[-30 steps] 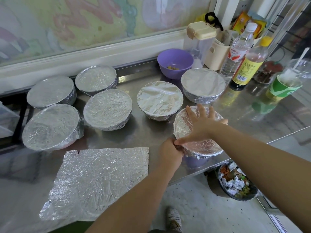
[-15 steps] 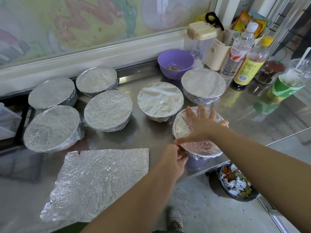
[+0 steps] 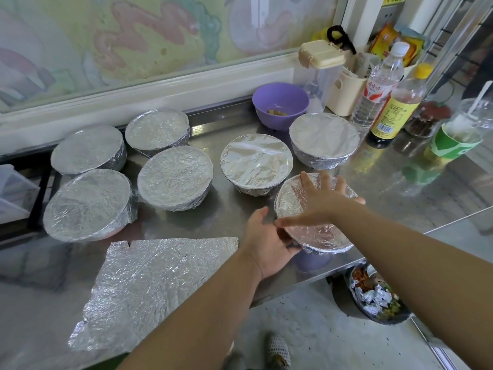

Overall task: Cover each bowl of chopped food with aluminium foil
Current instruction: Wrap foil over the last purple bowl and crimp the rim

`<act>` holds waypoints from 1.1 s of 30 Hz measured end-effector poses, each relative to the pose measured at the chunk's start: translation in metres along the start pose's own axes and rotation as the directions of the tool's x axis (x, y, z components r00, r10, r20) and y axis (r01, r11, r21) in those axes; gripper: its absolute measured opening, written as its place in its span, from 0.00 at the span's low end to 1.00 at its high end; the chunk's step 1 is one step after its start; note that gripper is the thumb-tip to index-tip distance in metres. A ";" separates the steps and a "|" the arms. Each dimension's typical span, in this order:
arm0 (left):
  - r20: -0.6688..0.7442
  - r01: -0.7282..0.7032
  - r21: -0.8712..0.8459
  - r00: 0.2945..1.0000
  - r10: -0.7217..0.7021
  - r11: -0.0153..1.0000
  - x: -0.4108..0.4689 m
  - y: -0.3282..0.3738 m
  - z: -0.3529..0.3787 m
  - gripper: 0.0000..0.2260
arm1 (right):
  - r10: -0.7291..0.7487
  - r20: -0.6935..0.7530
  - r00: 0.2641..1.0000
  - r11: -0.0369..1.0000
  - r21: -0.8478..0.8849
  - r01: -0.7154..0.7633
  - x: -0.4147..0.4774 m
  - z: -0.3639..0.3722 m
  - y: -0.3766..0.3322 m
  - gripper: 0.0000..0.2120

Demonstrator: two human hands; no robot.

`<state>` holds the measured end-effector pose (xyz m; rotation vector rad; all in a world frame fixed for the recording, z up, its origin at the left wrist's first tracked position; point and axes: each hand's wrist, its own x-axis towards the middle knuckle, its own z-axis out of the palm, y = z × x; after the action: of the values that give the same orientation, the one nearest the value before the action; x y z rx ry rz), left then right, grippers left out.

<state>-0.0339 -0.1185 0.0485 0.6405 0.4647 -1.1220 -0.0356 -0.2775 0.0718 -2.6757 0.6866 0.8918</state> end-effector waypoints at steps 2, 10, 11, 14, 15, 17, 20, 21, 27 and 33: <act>-0.031 -0.048 0.029 0.998 0.049 0.998 0.002 0.007 0.002 0.26 | 0.036 0.039 0.999 0.999 -0.004 -0.035 0.007 -0.005 0.006 0.80; -0.113 -0.315 0.318 0.924 0.365 0.894 0.015 -0.004 -0.022 0.19 | -0.095 -0.050 0.994 0.992 -0.083 0.090 -0.002 -0.011 0.003 0.72; -0.113 -0.319 0.433 0.909 0.402 0.843 0.014 -0.006 -0.027 0.19 | -0.107 -0.028 0.994 0.992 -0.071 0.104 -0.001 -0.009 0.001 0.72; -0.048 -0.280 0.817 0.837 0.544 0.504 0.007 -0.011 -0.041 0.15 | -0.110 0.030 0.993 0.990 -0.081 0.112 0.012 -0.003 0.003 0.76; -0.015 -0.266 0.873 0.823 0.567 0.409 0.004 -0.014 -0.043 0.15 | -0.116 0.041 0.992 0.988 -0.093 0.120 0.016 -0.004 0.004 0.77; 0.012 -0.269 0.897 0.807 0.590 0.350 0.003 -0.018 -0.045 0.15 | -0.121 0.075 0.990 0.984 -0.119 0.130 0.020 -0.007 0.003 0.81; 0.029 -0.294 0.896 0.786 0.618 0.333 0.001 -0.019 -0.046 0.14 | -0.099 0.132 0.986 0.986 -0.117 0.115 0.015 -0.014 0.002 0.84; 0.034 -0.292 0.903 0.780 0.625 0.315 0.001 -0.017 -0.046 0.13 | -0.099 0.138 0.986 0.987 -0.116 0.115 0.013 -0.015 0.002 0.84; 0.054 -0.242 0.951 0.745 0.664 0.194 0.004 -0.010 -0.043 0.10 | -0.102 0.145 0.984 0.988 -0.098 0.117 0.013 -0.013 0.003 0.86; 0.013 -0.154 0.979 0.690 0.724 0.129 0.004 -0.017 -0.037 0.05 | -0.108 0.120 0.987 0.988 -0.093 0.119 0.013 -0.011 0.004 0.86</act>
<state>-0.0492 -0.1011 0.0152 2.0784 -0.1266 -0.4433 -0.0230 -0.2891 0.0722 -2.6932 0.4704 1.0647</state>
